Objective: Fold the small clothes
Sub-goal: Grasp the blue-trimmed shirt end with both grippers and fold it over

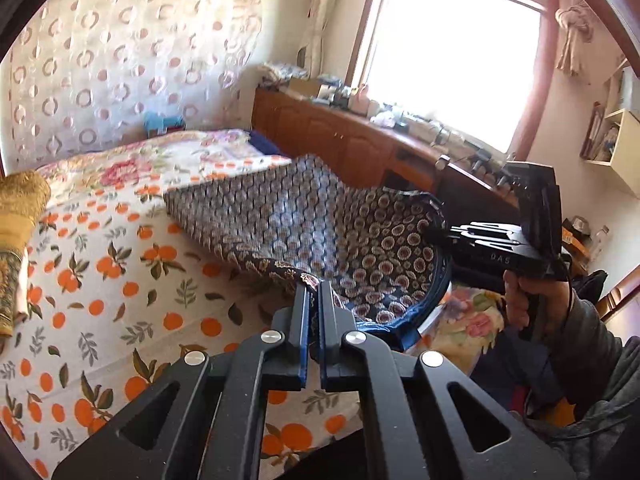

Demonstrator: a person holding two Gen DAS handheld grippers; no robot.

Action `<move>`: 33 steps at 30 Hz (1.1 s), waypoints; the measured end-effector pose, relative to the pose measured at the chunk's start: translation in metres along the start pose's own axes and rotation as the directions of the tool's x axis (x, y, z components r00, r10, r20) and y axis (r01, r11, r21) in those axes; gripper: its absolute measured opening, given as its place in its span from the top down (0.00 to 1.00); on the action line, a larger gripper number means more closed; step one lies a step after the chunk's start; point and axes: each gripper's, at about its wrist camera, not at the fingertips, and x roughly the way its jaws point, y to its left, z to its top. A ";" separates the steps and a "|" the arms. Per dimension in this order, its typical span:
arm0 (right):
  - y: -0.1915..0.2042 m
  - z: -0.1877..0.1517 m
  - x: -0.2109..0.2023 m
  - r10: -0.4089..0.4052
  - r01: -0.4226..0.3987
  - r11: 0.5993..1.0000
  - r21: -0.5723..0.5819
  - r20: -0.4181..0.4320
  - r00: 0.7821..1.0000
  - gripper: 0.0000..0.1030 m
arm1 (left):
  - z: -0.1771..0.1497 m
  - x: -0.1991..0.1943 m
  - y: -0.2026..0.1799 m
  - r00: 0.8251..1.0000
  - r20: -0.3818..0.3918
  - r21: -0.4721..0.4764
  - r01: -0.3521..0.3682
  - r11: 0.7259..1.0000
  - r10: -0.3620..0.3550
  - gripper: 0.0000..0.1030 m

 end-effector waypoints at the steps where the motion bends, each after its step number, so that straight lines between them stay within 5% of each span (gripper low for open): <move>1: 0.001 0.000 -0.005 0.005 -0.005 1.000 0.000 0.008 1.000 0.97 | 0.003 -0.004 0.001 1.000 0.013 -0.002 0.004 1.000 -0.004 0.95; 8: -0.011 0.016 -0.013 0.031 -0.032 0.999 0.015 0.064 0.997 0.97 | 0.024 0.013 0.025 0.999 0.023 -0.022 -0.023 1.000 0.023 0.96; 17: -0.029 0.057 0.035 0.019 -0.026 0.998 0.065 0.094 0.995 0.97 | 0.084 0.062 0.076 0.995 0.041 -0.070 -0.086 0.994 0.089 0.96; 33: -0.039 0.116 0.149 -0.039 0.041 0.998 0.052 -0.033 0.999 0.97 | 0.125 0.150 0.155 0.985 -0.048 -0.137 -0.171 0.976 0.166 0.96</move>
